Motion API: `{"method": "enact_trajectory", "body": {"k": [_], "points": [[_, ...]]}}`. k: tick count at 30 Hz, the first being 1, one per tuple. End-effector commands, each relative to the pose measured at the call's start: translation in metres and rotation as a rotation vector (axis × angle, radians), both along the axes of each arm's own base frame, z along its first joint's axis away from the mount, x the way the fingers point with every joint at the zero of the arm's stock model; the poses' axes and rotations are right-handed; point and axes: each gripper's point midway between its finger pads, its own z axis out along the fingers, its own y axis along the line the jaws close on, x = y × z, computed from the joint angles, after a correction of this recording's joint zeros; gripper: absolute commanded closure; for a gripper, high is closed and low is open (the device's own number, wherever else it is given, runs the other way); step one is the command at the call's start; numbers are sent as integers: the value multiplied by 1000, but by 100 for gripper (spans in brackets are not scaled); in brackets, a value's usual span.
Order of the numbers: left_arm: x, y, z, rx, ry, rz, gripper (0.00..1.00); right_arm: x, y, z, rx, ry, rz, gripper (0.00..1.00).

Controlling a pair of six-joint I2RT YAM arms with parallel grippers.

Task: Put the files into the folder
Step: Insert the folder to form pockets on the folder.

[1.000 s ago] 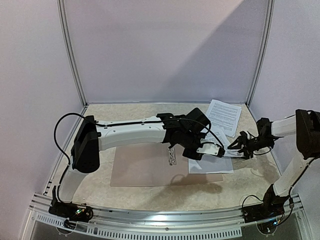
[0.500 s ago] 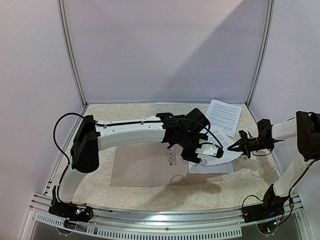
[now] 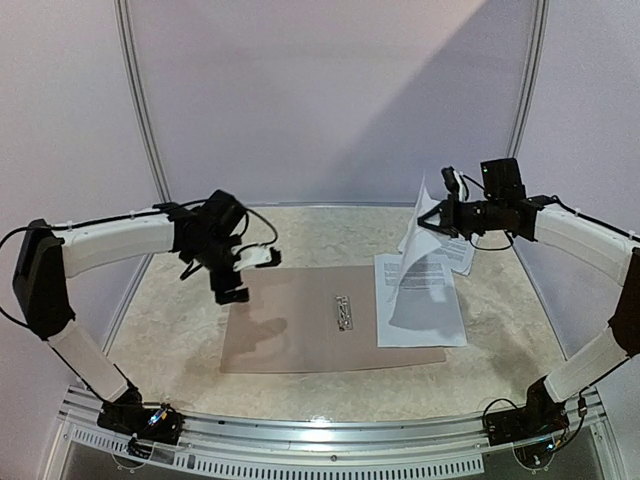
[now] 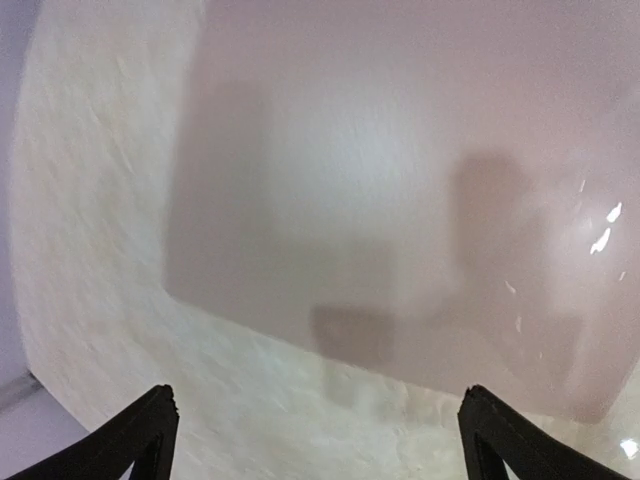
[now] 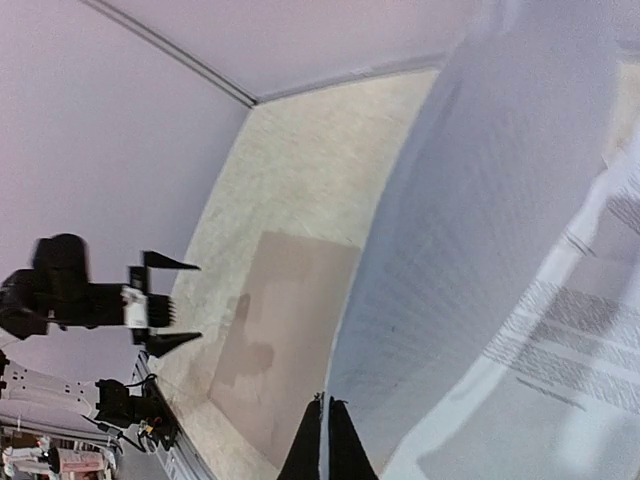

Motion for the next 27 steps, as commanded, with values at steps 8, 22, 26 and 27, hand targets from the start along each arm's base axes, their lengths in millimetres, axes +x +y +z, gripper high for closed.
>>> {"method": "enact_trajectory", "body": {"k": [8,22,26,27], "points": [[-83,98,-91,17,161,207,0,-41,195,112,283,-328,409,100],[-101,92,-113,-6,209,207,2,-66,150,-135,-101,31,210,100],[-108,89,-118,3,218,186,2,-68,130,-149,-174,17,157,100],[-110,88,-119,3,222,182,2,-68,128,-146,-174,3,147,100]]}}
